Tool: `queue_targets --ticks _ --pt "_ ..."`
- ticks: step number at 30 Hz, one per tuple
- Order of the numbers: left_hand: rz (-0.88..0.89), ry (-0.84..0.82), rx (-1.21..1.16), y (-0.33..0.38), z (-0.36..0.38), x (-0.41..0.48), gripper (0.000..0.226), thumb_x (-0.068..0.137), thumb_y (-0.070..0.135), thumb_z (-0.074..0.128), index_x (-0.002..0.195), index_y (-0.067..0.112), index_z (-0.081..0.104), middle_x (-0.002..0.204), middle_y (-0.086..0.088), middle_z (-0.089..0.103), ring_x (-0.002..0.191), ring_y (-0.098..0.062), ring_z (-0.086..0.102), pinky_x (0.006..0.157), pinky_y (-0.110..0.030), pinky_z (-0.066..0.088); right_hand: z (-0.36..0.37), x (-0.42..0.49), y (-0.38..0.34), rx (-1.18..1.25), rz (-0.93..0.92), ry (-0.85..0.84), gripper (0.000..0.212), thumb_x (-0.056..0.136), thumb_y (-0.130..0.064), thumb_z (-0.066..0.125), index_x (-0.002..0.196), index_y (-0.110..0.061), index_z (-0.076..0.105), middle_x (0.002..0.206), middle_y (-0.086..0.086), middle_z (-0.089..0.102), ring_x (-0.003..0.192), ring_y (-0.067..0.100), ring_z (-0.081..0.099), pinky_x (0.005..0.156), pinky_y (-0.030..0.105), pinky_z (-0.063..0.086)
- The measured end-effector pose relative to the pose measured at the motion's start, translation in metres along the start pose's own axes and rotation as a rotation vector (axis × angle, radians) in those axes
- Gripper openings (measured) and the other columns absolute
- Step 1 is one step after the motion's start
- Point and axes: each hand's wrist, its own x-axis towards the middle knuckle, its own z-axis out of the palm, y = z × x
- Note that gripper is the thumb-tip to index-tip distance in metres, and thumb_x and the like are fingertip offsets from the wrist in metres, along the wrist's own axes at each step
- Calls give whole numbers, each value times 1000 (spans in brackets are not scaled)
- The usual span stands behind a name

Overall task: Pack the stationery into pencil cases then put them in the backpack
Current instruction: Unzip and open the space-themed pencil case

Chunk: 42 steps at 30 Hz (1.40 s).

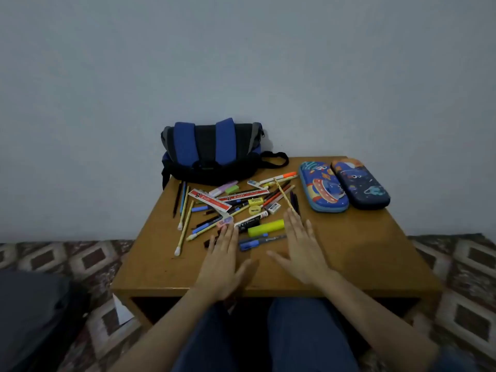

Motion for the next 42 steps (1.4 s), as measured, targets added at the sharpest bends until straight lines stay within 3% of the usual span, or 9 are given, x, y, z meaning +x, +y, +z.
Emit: queue_targets --ticks 9,14,17,19,22,25,29,34,42 --pt "8 -29 -3 -12 38 -13 107 61 78 -24 148 18 -10 155 3 -20 136 -7 -26 111 -29 -17 35 -17 2 70 96 -91 134 41 -87 -30 148 -8 -13 158 4 -13 145 15 -13 113 31 -14" --pt "4 -37 -24 -10 35 -8 105 63 79 -20 148 19 -11 153 5 -22 136 -6 -27 110 -27 -17 36 -16 2 131 112 -93 131 45 -90 -22 148 -9 -12 158 4 -11 146 14 -11 115 32 -11" --pt "7 -44 -6 -10 30 6 111 58 82 -22 148 19 -10 155 3 -19 134 -7 -27 109 -28 -17 27 -11 7 236 149 -95 118 62 -90 5 149 -10 -8 158 2 -9 146 13 -9 117 37 -8" --pt "16 -43 20 -8 28 17 117 52 83 -27 149 20 -7 156 1 -15 134 -7 -26 109 -30 -17 16 -3 16 233 177 -71 95 83 -72 29 150 -12 -4 159 2 -5 146 14 -6 118 40 -4" --pt "27 -54 64 -5 26 34 122 48 83 -31 149 21 -5 156 -1 -16 137 -10 -24 110 -34 -17 0 13 34 224 223 2 80 92 -53 43 150 -16 3 159 4 2 146 19 6 119 43 8" --pt "45 -59 68 -6 24 49 124 47 85 -30 149 21 -2 156 -2 -17 141 -14 -20 111 -36 -16 -16 28 48 235 258 64 77 92 -48 47 150 -15 8 157 7 12 144 23 16 116 40 22" --pt "56 -68 101 -4 28 60 125 42 82 -36 149 23 -7 157 0 -15 143 -17 -16 114 -38 -13 -31 47 66 157 312 107 74 93 -47 46 149 -13 12 155 8 20 141 25 21 114 40 24" --pt "53 -16 55 -4 39 59 112 50 81 -34 145 26 -11 157 5 -11 138 -8 -21 114 -33 -15 -37 69 81 110 447 102 75 90 -46 51 149 -19 13 156 11 13 141 32 19 111 49 27" --pt "62 34 31 -8 44 59 97 62 82 -25 142 29 -9 152 12 -12 139 -8 -17 107 -24 -24 -30 97 98 65 488 -12 74 90 -47 52 149 -29 10 157 10 5 143 37 5 112 56 16"
